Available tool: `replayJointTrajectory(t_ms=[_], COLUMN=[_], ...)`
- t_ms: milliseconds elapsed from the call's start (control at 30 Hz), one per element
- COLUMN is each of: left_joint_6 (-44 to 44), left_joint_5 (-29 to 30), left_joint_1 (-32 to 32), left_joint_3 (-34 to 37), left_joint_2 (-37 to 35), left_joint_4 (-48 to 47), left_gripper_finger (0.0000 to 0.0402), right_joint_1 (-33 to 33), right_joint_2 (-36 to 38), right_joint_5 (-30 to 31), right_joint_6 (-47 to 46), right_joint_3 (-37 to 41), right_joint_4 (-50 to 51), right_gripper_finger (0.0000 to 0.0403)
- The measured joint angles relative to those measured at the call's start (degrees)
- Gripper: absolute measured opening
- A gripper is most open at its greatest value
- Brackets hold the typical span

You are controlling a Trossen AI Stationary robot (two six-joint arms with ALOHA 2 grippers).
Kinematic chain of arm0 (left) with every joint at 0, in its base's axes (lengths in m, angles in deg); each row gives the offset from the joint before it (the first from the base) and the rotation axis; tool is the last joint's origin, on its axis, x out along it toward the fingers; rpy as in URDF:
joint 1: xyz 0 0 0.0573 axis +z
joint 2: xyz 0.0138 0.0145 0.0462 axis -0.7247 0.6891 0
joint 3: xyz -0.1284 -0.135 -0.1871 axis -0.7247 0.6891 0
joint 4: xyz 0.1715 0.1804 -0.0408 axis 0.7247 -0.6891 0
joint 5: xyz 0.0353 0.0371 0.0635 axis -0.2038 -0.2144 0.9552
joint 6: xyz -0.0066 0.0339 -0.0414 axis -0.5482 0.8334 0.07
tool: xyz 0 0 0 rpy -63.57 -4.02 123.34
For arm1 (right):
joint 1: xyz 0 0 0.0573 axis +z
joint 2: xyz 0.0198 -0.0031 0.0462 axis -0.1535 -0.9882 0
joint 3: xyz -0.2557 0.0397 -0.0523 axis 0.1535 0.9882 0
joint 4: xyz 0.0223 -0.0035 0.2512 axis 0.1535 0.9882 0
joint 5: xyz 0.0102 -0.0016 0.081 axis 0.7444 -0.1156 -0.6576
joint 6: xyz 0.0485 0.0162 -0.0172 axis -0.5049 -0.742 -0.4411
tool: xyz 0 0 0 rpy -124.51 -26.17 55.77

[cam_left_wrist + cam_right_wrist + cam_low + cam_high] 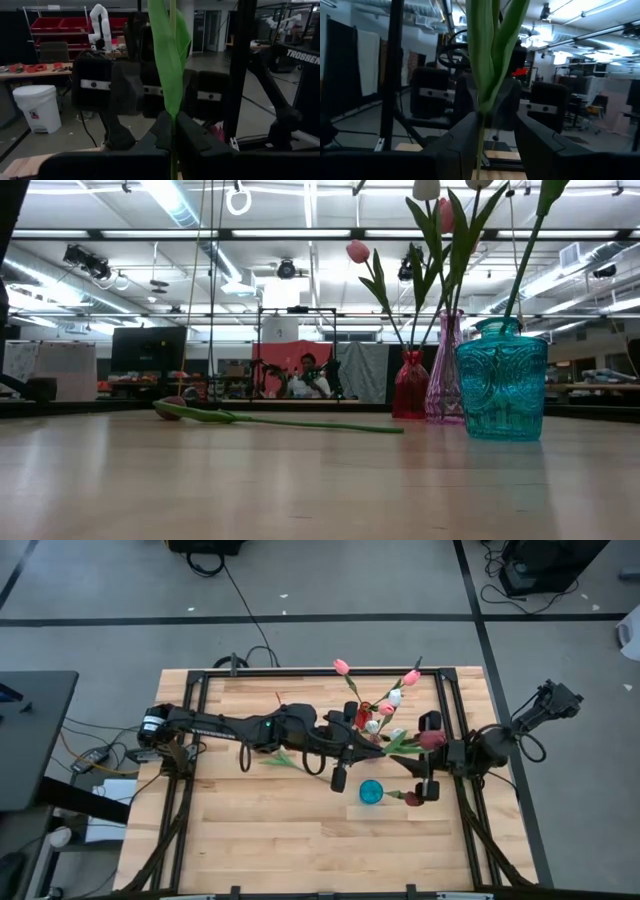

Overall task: Sort flowers into vase by color
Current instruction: Put the right red tulip into the blue vase

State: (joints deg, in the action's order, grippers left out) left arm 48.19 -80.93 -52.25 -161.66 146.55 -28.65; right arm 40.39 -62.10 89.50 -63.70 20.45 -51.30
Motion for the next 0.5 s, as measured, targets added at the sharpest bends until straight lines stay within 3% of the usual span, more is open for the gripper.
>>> replayJointTrajectory(t_ms=[200,500], left_joint_6=[1.46,3.16], left_joint_5=[0.07,-1.00], left_joint_1=[0.00,-0.26], left_joint_3=[0.00,0.00], left_joint_2=[0.00,0.07], left_joint_4=[-1.41,3.46], left_gripper_finger=[0.0015,0.0015], right_joint_1=[-1.30,-1.28], right_joint_2=[0.03,-0.52], right_joint_5=[-3.01,-1.95], right_joint_6=[-1.25,-5.33], right_joint_3=[0.00,0.00], right_joint_4=[-0.55,4.18], right_gripper_finger=[0.0139,0.0139])
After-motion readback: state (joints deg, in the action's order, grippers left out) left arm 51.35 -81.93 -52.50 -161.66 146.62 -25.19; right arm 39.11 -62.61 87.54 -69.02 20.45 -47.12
